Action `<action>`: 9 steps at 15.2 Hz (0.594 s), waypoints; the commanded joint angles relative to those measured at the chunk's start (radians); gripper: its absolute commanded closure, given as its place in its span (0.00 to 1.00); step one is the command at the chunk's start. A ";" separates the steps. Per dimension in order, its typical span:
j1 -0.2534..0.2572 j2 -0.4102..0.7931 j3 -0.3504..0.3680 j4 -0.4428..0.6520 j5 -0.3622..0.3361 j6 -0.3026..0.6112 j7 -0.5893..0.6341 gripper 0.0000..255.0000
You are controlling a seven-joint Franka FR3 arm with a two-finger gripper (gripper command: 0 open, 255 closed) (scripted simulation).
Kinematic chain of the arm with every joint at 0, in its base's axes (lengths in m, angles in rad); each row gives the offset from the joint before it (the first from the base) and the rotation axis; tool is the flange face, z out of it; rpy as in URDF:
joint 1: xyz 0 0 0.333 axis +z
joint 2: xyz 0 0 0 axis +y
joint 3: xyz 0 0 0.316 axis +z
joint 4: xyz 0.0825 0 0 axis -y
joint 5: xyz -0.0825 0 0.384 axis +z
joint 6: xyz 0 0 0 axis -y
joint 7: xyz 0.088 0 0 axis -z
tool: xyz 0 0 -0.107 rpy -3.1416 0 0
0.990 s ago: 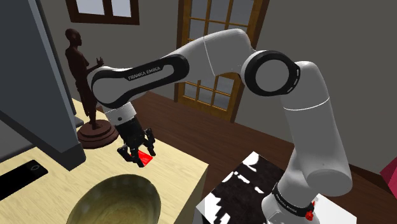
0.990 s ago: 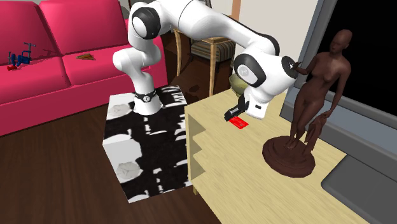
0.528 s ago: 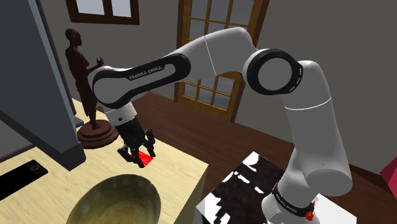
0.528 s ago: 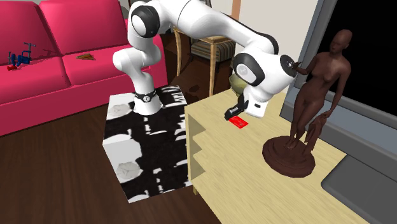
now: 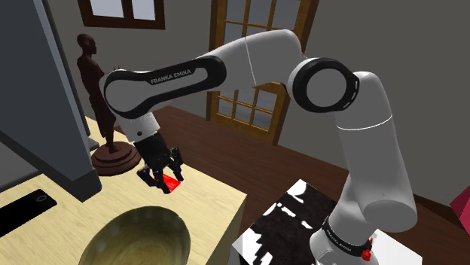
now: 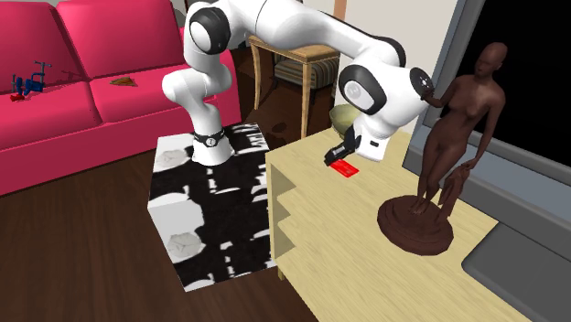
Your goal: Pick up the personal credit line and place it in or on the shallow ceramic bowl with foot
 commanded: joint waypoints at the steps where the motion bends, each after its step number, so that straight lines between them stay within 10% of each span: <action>1: -0.001 -0.009 0.001 0.014 0.002 -0.023 0.001 1.00; 9: 0.000 -0.031 0.006 0.087 0.011 -0.117 0.011 1.00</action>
